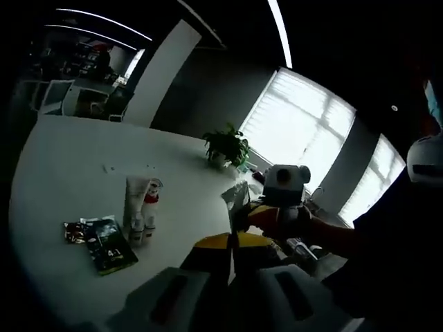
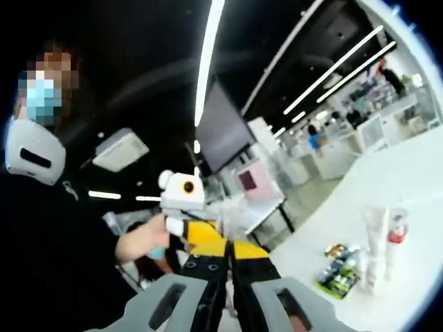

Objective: Arrange the skincare products in the storage area until every visible bottle or jar stands upright without overlapping.

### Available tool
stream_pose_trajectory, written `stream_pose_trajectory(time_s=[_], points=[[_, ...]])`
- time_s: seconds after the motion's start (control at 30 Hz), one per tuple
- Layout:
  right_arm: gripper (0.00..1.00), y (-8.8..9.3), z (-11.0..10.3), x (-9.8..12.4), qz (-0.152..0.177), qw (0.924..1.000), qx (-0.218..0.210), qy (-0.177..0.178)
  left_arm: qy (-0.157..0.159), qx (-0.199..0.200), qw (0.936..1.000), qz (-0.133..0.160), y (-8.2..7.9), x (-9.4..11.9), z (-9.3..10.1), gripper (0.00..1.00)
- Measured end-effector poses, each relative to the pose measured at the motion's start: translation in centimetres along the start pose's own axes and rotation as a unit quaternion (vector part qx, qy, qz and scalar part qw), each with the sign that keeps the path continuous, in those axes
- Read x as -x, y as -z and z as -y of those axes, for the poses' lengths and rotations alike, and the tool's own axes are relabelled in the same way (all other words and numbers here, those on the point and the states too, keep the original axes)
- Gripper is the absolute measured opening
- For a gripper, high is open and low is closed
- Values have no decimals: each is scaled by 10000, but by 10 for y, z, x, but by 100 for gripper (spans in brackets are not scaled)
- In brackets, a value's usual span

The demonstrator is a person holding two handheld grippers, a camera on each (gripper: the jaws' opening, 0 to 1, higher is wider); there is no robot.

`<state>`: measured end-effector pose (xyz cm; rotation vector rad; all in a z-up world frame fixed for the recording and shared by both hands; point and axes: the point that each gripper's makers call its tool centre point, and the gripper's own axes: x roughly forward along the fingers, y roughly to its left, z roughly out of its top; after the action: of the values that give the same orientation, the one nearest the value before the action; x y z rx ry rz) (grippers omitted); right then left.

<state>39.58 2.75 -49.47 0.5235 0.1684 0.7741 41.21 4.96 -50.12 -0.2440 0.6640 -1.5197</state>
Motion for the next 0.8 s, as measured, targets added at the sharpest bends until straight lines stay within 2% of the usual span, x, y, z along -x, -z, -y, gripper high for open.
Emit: stream_pose_trajectory(time_s=[0.23, 0.33, 0.47, 0.63, 0.7, 0.77, 0.8], points=[[0, -5, 3, 1, 261, 9986, -461, -65, 136, 370, 9985, 384, -8, -1, -9, 6], [0, -3, 4, 1, 337, 9975, -620, -78, 198, 467, 9977, 447, -8, -2, -11, 6], [0, -3, 9, 0, 461, 9956, -815, -72, 334, 853, 9935, 674, -8, -2, -15, 6], [0, 8, 19, -4, 244, 9962, -823, 120, 274, 909, 9937, 596, 3, -3, -23, 6], [0, 17, 31, -4, 50, 9958, -826, 387, 256, 947, 9935, 580, 6, -3, -28, 5], [5, 24, 41, -5, -103, 9963, -600, 605, 183, 954, 9941, 476, 14, -3, -37, 6], [14, 25, 43, -5, -130, 9961, -583, 656, 166, 1026, 9941, 324, 21, -4, -41, 6]])
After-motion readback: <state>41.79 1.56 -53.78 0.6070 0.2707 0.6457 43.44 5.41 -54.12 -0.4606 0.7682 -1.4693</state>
